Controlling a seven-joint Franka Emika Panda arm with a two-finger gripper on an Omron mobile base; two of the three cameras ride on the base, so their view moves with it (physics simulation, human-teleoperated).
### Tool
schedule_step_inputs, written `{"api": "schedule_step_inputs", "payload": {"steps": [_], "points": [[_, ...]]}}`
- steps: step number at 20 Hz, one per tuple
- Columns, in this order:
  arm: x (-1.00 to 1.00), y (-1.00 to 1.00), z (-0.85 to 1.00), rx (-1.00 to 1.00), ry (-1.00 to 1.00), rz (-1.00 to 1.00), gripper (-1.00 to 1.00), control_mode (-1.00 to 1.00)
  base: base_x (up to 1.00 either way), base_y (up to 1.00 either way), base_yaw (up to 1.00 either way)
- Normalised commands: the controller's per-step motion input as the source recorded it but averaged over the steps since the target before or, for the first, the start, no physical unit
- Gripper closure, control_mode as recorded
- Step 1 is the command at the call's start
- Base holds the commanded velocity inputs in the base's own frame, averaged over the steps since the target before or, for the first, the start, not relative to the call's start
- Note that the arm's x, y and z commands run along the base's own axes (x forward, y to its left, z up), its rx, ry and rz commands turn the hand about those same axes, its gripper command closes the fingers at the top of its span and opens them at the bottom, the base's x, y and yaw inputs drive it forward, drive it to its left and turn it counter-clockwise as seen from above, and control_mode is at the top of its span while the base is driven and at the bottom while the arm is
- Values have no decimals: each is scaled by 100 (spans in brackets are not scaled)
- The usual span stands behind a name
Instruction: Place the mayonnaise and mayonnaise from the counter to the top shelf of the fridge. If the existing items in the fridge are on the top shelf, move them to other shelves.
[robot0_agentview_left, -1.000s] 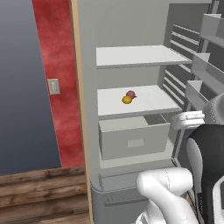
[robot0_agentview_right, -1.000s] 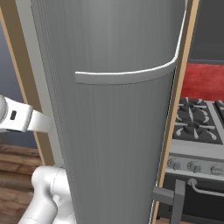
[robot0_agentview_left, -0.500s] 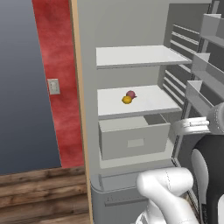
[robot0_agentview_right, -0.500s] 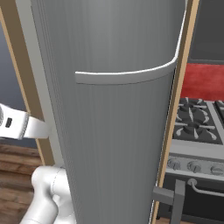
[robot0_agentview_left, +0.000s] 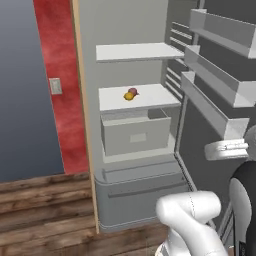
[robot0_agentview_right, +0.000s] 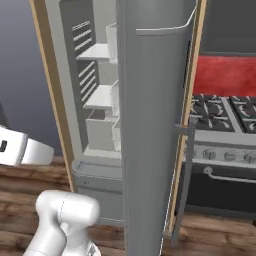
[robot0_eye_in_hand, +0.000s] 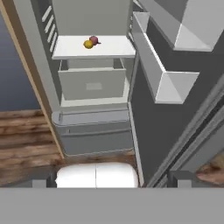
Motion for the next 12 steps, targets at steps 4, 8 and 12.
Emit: {"api": "schedule_step_inputs", "payload": {"steps": [4, 8, 12], "points": [[0, 0, 0, 0, 0, 0, -100, 100, -83, 0, -68], [0, 0, 0, 0, 0, 0, -100, 100, -48, 0, -84], [0, 0, 0, 0, 0, 0, -100, 100, -16, 0, -88]]}}
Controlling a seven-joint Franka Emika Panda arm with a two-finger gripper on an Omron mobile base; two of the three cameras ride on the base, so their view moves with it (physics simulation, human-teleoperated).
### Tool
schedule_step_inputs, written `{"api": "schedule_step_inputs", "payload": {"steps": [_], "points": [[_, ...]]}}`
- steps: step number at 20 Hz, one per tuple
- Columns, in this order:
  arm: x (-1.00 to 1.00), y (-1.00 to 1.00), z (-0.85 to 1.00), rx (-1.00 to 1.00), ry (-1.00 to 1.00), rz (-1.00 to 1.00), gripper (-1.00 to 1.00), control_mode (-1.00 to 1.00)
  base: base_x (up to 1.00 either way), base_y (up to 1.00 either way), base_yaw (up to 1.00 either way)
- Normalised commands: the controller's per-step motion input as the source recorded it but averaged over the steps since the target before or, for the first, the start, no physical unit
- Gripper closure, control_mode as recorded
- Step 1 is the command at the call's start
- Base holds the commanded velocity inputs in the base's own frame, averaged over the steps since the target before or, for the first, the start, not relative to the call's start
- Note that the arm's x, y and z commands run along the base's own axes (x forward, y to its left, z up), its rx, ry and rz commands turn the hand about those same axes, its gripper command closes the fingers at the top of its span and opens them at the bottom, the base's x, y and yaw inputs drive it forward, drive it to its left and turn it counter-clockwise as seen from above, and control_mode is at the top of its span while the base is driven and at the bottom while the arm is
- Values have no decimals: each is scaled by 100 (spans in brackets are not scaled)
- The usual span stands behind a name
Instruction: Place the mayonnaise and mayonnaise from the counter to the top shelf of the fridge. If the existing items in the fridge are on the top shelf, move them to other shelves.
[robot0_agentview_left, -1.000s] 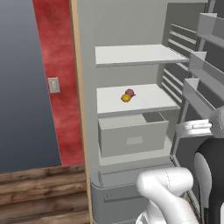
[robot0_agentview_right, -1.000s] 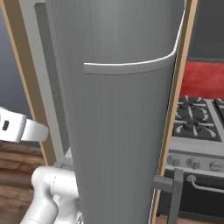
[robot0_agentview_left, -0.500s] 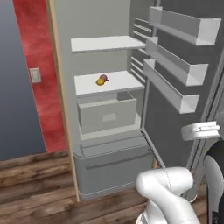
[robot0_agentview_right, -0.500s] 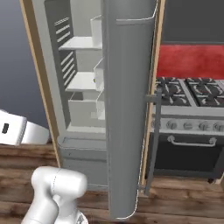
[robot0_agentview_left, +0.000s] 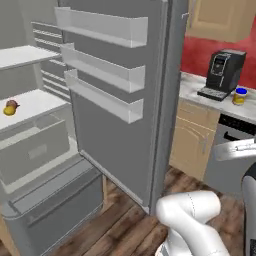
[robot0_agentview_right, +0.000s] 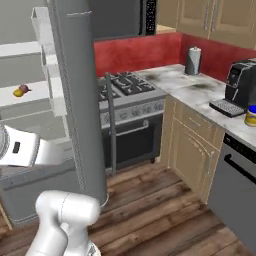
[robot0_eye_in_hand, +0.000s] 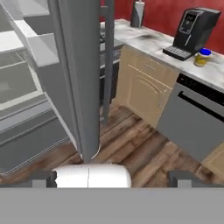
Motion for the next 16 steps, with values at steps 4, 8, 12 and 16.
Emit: {"api": "schedule_step_inputs", "payload": {"steps": [4, 8, 12, 16], "points": [[0, 0, 0, 0, 0, 0, -100, 100, 0, -15, -87], [0, 0, 0, 0, 0, 0, -100, 100, 2, -44, -77], [0, 0, 0, 0, 0, 0, -100, 100, 26, -65, -59], [0, 0, 0, 0, 0, 0, -100, 100, 49, -51, -35]]}}
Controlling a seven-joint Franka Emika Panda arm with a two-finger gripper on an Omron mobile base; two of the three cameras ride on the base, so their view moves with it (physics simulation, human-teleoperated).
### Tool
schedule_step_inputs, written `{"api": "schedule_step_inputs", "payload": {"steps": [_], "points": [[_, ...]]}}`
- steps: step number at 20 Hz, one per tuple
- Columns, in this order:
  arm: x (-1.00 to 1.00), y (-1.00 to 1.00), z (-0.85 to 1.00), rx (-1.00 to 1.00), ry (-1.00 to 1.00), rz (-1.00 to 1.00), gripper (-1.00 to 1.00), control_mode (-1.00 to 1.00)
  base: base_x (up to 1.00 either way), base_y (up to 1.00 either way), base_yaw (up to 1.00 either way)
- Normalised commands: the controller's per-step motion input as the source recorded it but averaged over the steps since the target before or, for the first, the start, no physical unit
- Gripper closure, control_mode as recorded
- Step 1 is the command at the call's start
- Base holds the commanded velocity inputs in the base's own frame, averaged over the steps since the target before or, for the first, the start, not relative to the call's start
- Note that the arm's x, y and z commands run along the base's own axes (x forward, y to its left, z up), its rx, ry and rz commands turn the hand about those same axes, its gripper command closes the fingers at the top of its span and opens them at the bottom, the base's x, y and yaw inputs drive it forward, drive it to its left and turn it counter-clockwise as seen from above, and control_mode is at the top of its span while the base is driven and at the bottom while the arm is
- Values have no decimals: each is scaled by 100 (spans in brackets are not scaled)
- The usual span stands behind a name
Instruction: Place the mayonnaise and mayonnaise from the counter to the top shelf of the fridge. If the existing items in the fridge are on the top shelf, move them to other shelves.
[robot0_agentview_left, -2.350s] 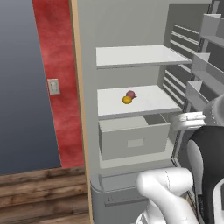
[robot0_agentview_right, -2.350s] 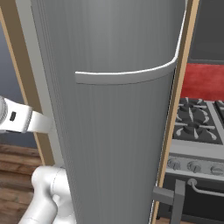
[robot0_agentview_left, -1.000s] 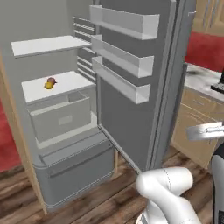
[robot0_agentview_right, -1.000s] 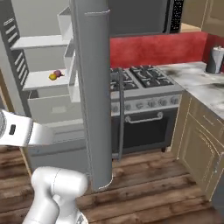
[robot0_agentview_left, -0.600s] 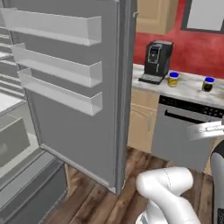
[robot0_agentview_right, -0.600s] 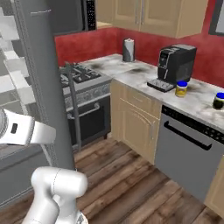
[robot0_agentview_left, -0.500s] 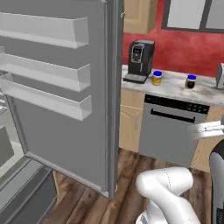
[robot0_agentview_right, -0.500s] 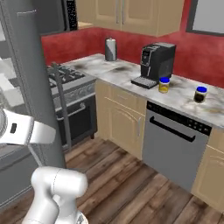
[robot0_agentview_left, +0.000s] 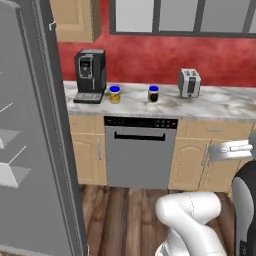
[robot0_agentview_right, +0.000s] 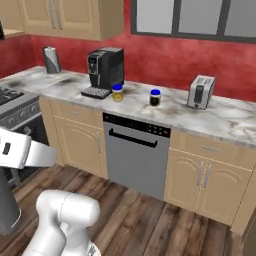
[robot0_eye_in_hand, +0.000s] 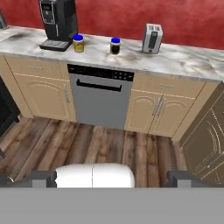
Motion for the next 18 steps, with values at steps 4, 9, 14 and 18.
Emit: {"api": "schedule_step_inputs", "payload": {"steps": [4, 9, 14, 18], "points": [[0, 0, 0, 0, 0, 0, -100, 100, 53, -20, 3], [0, 0, 0, 0, 0, 0, -100, 100, 85, -8, 2], [0, 0, 0, 0, 0, 0, -100, 100, 95, 0, -16], [0, 0, 0, 0, 0, 0, -100, 100, 76, 1, -25]]}}
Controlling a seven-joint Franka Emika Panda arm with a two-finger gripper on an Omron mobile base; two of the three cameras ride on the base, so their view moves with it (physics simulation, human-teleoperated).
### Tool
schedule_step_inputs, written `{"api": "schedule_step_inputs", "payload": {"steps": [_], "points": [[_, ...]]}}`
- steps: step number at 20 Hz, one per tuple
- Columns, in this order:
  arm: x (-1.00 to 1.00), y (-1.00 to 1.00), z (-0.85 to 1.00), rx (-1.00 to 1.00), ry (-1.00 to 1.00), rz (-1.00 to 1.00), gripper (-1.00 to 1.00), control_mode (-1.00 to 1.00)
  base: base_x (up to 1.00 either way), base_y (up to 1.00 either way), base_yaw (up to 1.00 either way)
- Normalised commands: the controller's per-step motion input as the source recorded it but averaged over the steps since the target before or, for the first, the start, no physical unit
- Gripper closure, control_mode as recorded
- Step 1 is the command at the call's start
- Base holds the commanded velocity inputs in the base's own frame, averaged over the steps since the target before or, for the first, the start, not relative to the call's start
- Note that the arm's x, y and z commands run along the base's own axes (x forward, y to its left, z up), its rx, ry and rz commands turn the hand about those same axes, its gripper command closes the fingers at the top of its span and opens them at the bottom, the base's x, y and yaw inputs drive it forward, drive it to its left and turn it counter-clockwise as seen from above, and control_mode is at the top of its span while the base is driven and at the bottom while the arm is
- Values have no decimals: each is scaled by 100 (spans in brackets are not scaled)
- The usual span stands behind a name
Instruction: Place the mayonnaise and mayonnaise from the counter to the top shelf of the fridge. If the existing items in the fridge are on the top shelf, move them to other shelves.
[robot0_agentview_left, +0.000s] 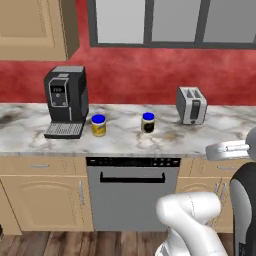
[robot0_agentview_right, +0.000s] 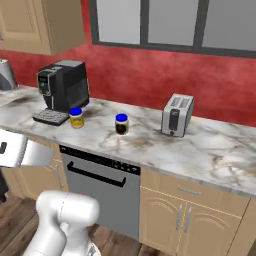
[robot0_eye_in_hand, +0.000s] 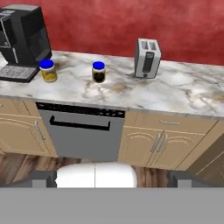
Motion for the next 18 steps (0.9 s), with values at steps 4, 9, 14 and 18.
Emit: {"api": "schedule_step_inputs", "payload": {"steps": [4, 9, 14, 18], "points": [[0, 0, 0, 0, 0, 0, -100, 100, 69, 1, -22], [0, 0, 0, 0, 0, 0, -100, 100, 14, 20, -18], [0, 0, 0, 0, 0, 0, -100, 100, 6, 32, -18], [0, 0, 0, 0, 0, 0, -100, 100, 24, 31, -14]]}}
